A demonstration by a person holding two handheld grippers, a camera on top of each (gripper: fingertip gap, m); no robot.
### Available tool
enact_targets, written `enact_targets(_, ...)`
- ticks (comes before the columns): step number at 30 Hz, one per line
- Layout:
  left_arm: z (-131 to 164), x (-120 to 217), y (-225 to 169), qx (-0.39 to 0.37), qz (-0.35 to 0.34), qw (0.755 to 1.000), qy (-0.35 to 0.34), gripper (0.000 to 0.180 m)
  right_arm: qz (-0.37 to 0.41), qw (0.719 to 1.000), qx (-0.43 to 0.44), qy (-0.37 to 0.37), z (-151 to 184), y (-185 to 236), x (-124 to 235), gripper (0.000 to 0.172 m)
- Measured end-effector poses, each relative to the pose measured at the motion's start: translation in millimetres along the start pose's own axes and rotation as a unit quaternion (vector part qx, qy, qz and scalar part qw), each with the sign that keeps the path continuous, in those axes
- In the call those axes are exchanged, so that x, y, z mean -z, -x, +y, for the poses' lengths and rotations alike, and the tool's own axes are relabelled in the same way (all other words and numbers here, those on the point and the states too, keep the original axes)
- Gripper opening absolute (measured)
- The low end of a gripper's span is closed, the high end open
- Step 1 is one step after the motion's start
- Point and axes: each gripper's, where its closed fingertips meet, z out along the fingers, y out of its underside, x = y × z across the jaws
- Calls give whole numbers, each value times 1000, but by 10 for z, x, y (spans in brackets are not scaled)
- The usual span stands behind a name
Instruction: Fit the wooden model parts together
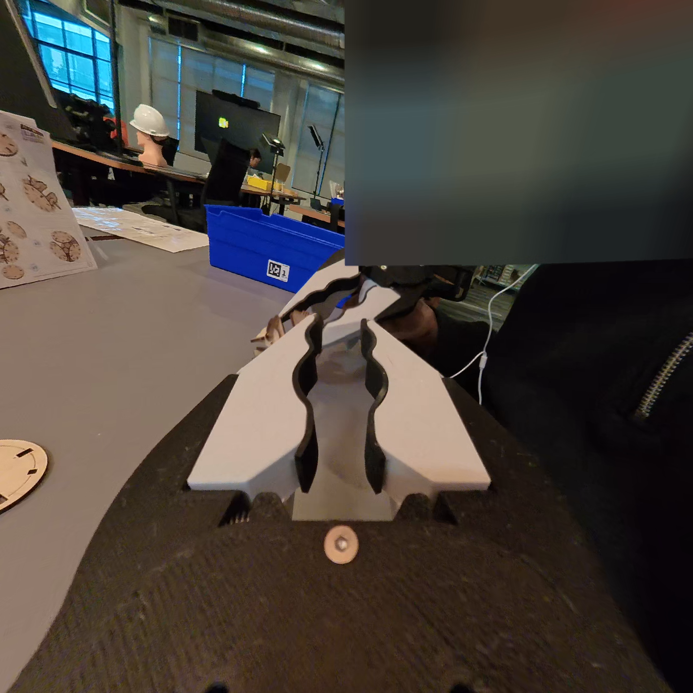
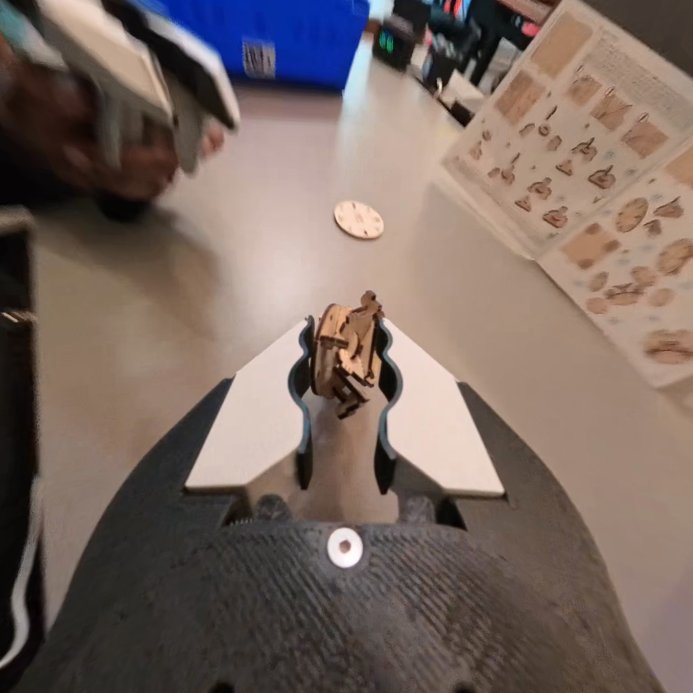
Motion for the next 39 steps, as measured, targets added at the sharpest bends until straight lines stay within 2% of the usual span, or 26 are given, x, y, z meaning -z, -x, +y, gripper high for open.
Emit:
enact_targets(5, 35, -15, -10, -16, -7, 1000, 11, 14, 38, 983, 155, 88, 187, 158, -157, 30)
enact_targets(6, 34, -14, -10, -17, -9, 1000, 10, 14, 33, 980, 165, 104, 230, 198, -179, 32)
enact_targets(7, 34, -11, -8, -16, -10, 1000, 10, 14, 26, 979, 164, 119, 274, 237, -202, 41)
enact_targets(9, 26, -6, -1, -12, -11, 1000, 8, 15, 2, 981, 138, 135, 328, 322, -222, 57)
enact_targets(14, 22, 10, 87, -1, -35, 999, 4, 22, 2, 996, 45, 81, 174, 263, -50, 71)
enact_targets(18, 99, 35, 387, 15, -121, 992, 33, 54, 33, 994, -86, 57, 258, -96, 137, 92)
enact_targets(20, 170, 92, 633, 20, -191, 979, 70, 71, 65, 986, -139, 57, 391, -344, 201, 97)
enact_targets(22, 322, 206, 907, 14, -270, 952, 142, 91, 100, 978, -172, 63, 521, -569, 233, 99)
enact_targets(25, 675, 510, 1313, 11, -389, 875, 289, 121, 136, 967, -197, 84, 694, -811, 189, 108)
enact_targets(26, 744, 584, 1399, 13, -411, 854, 318, 127, 146, 963, -205, 92, 742, -875, 159, 111)
enact_targets(31, 662, 744, 1726, 60, -460, 836, 292, 139, 182, 944, -217, 170, 1034, -1089, 34, 115)
enact_targets(34, 748, 891, 1853, 78, -483, 810, 324, 150, 135, 943, -249, 172, 1048, -1020, -49, 110)
enact_targets(37, 792, 919, 1878, 63, -494, 794, 349, 152, 119, 949, -231, 179, 1052, -972, -56, 121)
enact_targets(39, 792, 918, 1874, 64, -492, 795, 349, 151, 142, 940, -246, 190, 1118, -1032, -25, 140)
